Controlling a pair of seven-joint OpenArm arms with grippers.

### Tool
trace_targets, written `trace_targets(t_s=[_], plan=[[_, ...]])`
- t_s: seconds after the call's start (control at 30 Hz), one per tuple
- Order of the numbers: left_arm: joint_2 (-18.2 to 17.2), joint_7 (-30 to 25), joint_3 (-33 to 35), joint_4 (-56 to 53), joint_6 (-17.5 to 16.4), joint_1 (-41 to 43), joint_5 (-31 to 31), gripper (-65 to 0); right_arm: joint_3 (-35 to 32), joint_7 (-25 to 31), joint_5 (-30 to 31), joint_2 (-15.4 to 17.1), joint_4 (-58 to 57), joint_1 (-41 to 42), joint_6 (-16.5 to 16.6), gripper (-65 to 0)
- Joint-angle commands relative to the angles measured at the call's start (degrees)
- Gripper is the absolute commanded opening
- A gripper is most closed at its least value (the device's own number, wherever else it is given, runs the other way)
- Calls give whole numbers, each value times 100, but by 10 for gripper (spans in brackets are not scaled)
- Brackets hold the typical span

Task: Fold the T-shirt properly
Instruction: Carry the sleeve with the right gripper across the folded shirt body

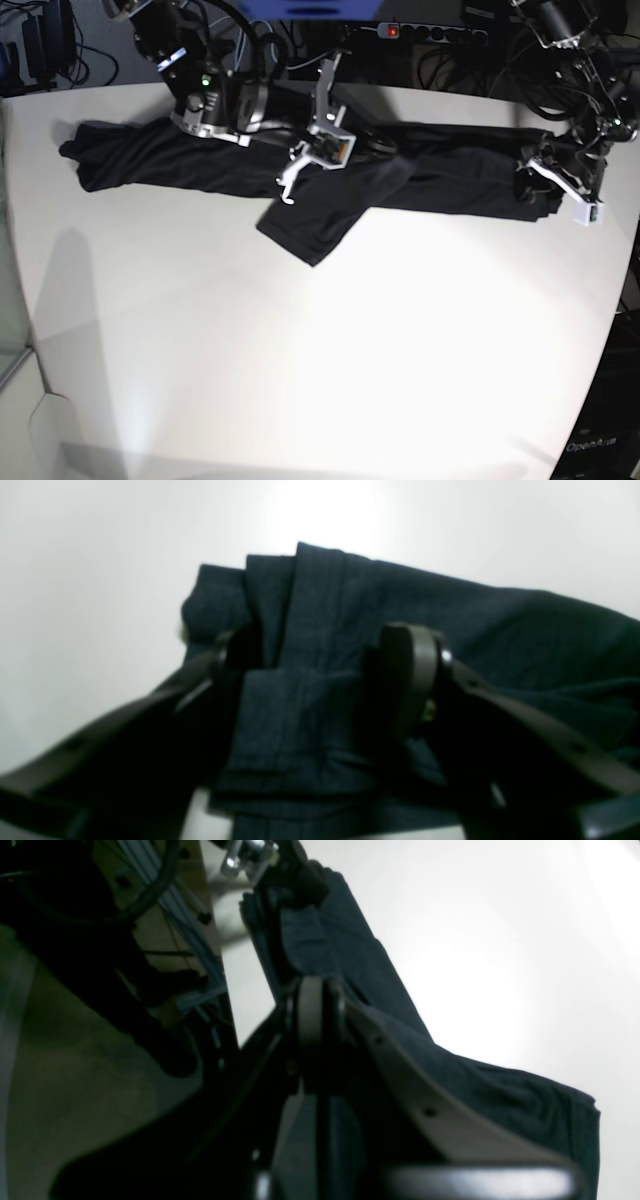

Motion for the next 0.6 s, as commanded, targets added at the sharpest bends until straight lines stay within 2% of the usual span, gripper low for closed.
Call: trace_targets(t_s=[0.0, 0.57], plan=[[-89, -108, -17, 82, -19, -65, -89, -287, 17, 171, 76, 21, 93, 121, 14, -635], [-89, -108, -17, 82, -19, -39, -89, -287, -27, 171, 76, -182, -768, 614, 14, -628]])
